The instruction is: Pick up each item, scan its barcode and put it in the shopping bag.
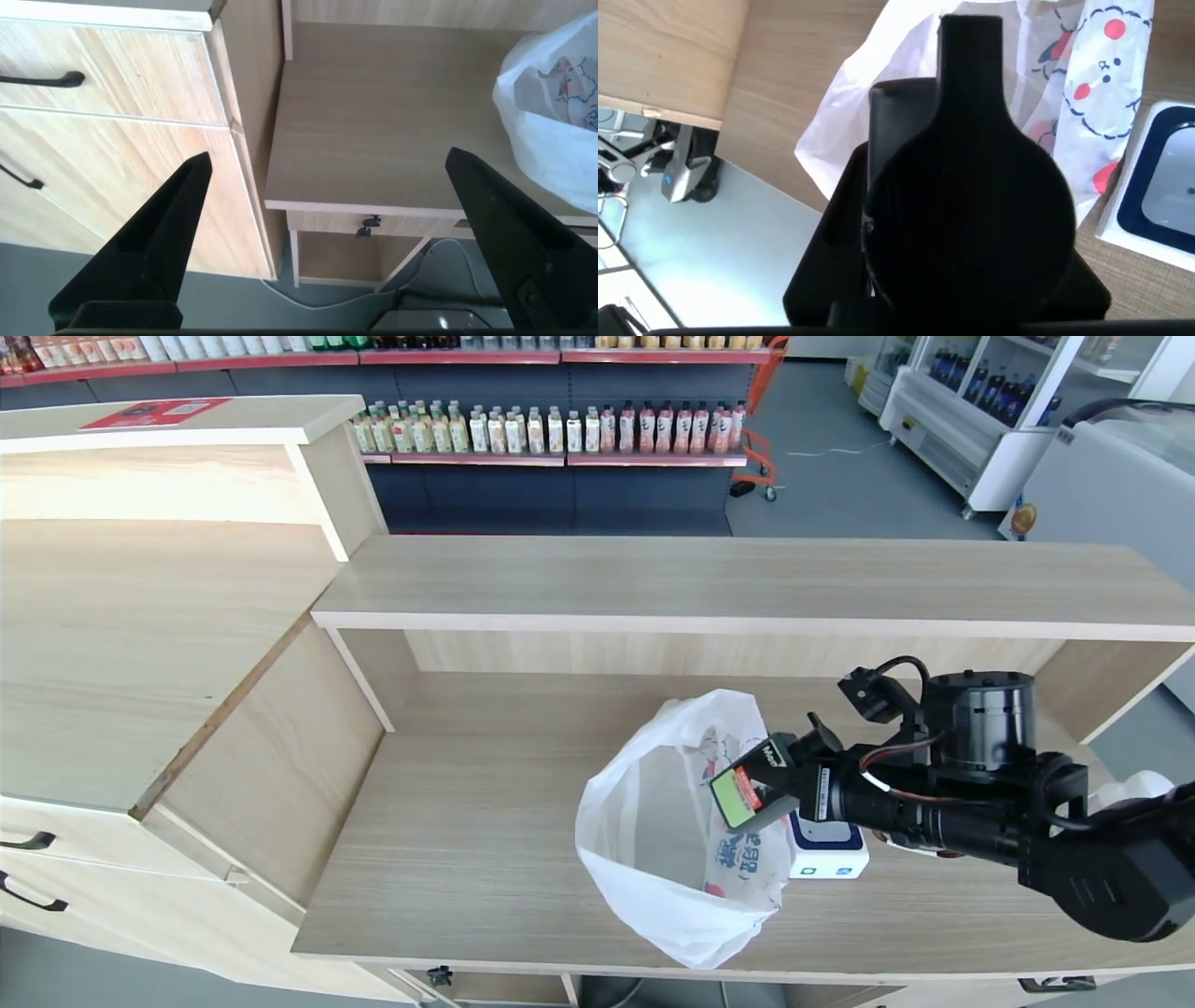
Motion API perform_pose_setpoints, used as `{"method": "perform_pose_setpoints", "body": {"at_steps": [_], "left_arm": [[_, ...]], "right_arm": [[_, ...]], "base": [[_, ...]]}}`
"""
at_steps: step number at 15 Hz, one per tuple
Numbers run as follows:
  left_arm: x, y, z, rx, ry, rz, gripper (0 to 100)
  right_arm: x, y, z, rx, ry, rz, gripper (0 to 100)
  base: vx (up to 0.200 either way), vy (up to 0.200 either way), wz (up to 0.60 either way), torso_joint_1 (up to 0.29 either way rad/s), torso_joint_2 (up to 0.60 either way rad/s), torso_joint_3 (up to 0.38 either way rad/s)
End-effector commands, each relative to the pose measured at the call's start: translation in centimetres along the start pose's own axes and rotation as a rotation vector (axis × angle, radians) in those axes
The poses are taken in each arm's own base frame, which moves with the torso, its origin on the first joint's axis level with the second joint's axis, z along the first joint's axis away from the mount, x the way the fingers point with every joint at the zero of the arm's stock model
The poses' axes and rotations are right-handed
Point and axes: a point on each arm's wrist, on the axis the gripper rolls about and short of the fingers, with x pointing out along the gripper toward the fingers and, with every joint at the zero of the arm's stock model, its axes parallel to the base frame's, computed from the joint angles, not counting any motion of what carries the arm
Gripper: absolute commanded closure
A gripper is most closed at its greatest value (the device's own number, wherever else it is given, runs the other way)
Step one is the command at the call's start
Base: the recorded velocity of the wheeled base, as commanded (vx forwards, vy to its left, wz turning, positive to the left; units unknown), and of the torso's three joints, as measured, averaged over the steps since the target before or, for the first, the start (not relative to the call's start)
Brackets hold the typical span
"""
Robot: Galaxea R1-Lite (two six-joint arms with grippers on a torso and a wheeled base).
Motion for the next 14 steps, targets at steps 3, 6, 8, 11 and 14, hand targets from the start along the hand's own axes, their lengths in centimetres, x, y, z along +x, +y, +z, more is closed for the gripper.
{"method": "perform_pose_setpoints", "body": {"at_steps": [3,6,8,11,14], "left_arm": [[0.0,0.0,0.0,0.000,0.000,0.000,0],[0.0,0.0,0.0,-0.002,0.000,0.000,0],[0.0,0.0,0.0,0.000,0.000,0.000,0],[0.0,0.0,0.0,0.000,0.000,0.000,0],[0.0,0.0,0.0,0.000,0.000,0.000,0]], "right_arm": [[4.0,-0.9,-2.8,-0.076,0.108,-0.051,100],[6.5,-0.8,-3.3,-0.120,0.103,-0.098,100],[7.6,-0.2,-3.2,-0.140,0.097,-0.086,100],[10.0,0.4,-4.2,-0.208,0.106,-0.115,100],[11.3,0.5,-6.1,-0.293,0.156,-0.124,100]], "base": [[0.000,0.000,0.00,0.000,0.00,0.000],[0.000,0.000,0.00,0.000,0.00,0.000],[0.000,0.000,0.00,0.000,0.00,0.000],[0.000,0.000,0.00,0.000,0.00,0.000],[0.000,0.000,0.00,0.000,0.00,0.000]]}}
